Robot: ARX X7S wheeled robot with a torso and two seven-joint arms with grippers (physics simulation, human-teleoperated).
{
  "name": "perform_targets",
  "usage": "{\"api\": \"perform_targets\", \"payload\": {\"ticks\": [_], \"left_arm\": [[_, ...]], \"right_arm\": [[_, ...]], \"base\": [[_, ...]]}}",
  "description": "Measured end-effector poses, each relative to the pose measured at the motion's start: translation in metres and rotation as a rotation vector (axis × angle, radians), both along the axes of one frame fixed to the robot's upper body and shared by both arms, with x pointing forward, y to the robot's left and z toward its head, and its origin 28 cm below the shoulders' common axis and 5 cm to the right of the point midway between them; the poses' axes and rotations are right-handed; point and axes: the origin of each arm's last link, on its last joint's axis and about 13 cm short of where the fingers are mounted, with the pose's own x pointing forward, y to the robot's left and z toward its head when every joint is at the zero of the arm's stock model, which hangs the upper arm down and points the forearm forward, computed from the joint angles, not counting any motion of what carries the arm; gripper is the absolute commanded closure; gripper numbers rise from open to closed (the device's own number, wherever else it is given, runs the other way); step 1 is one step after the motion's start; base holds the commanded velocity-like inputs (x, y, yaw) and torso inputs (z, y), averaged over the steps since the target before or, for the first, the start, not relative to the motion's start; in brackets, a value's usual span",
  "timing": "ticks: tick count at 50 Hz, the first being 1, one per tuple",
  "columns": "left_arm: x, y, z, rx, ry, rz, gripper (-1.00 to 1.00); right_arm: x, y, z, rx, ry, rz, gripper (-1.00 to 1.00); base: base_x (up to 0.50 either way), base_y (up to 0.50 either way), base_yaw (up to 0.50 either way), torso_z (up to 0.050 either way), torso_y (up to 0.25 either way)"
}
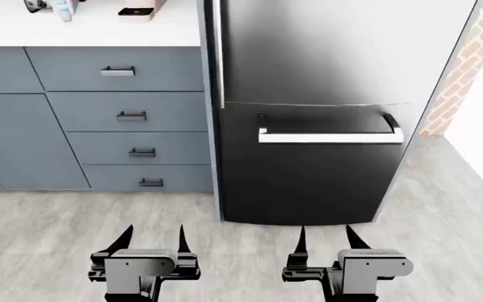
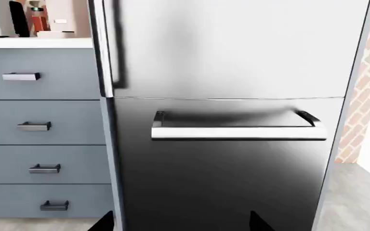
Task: Open the fridge door
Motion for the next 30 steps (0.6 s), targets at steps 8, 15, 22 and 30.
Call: {"api": "perform_targets", "payload": {"ticks": [8, 15, 22, 30], "left_arm": [[0.0031, -0.0004, 0.0002, -0.001, 0.002, -0.005, -1.00], [0.0041, -0.0003, 0.0003, -0.001, 0.003, -0.008, -1.00], [0.0021, -0.0003, -0.0001, -0.003, 0.005, -0.010, -1.00], [-0.0003, -0.0007, -0.0001, -0.003, 0.006, -0.013, -1.00]], "right_arm": [[-0.0004, -0.0001, -0.0001, 0.003, -0.003, 0.001, -1.00], [-0.0010, -0.0001, -0.0002, 0.003, -0.006, 0.003, -1.00], [-0.0012, 0.0002, -0.0003, -0.005, -0.009, 0.005, -1.00], [-0.0013, -0.0001, -0.0002, -0.008, -0.014, 0.003, -1.00]], "base": [[0.00, 0.00, 0.00, 0.000, 0.000], [0.02, 0.00, 0.00, 0.000, 0.000], [0.41, 0.00, 0.00, 0.000, 0.000], [0.45, 0.00, 0.00, 0.000, 0.000]]}}
